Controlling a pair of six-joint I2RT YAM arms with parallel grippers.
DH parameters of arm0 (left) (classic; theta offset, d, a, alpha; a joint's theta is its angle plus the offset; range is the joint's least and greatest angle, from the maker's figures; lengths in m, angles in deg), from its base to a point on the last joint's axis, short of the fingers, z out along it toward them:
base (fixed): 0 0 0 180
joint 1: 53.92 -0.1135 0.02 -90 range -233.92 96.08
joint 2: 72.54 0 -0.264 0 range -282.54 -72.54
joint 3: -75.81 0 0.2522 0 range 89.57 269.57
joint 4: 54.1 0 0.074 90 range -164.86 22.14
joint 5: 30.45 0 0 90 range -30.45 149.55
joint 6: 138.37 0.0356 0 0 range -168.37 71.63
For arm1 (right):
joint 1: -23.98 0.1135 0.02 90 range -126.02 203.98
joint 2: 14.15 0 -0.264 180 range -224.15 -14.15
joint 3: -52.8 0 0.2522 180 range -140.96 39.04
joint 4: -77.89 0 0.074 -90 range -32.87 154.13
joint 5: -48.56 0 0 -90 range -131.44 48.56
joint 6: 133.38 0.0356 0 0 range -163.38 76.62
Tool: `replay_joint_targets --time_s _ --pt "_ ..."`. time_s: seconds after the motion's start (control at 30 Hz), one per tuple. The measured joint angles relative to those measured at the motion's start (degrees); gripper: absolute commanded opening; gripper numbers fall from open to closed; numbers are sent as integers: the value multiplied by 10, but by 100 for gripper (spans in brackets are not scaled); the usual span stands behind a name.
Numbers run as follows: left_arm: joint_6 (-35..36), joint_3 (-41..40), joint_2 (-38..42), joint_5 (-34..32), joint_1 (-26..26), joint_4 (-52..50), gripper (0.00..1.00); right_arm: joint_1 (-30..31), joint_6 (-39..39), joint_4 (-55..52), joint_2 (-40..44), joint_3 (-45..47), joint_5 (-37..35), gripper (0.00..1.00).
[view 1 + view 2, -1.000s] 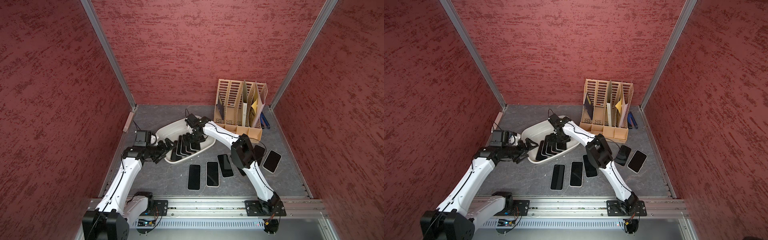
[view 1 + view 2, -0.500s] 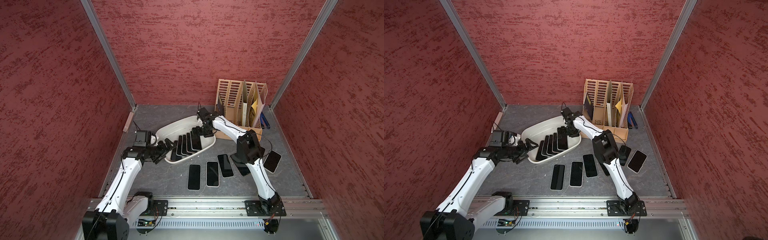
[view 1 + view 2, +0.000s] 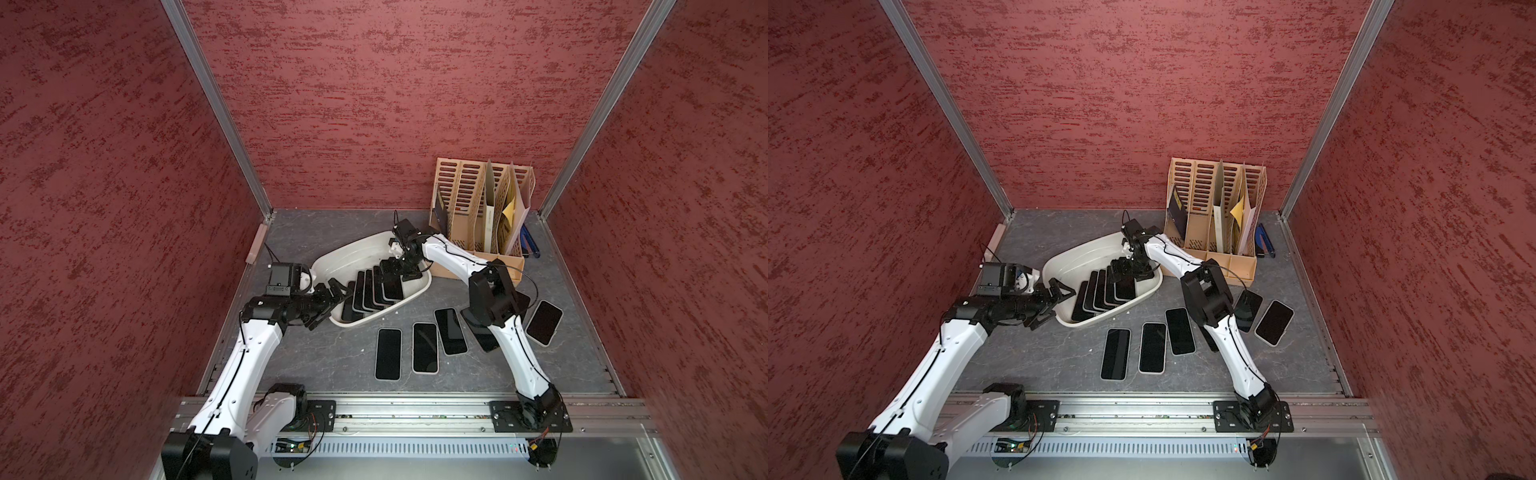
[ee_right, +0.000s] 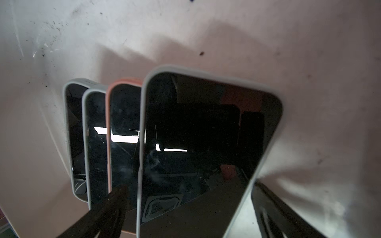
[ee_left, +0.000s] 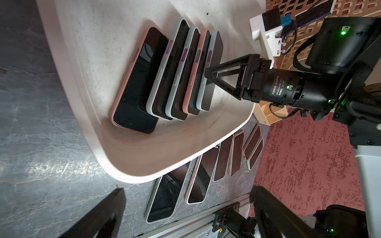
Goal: Take the phone out of the storage box
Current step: Pick up the phone from the storage box.
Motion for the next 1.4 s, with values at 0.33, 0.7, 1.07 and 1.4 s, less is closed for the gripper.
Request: replay_joint_targets --time_s 0.33,0.7,1.07,1.4 --pt "0 -1 4 -1 -1 -6 100 -1 -7 -7 -10 -10 22 96" --pt "3 -4 4 0 -6 -12 100 7 -50 -82 -61 -106 7 91" --pt "3 -14 4 0 -8 -14 100 19 -67 -89 -62 -112 -26 83" --pt "2 -14 4 0 -10 -13 100 23 -49 -52 -40 -77 -39 70"
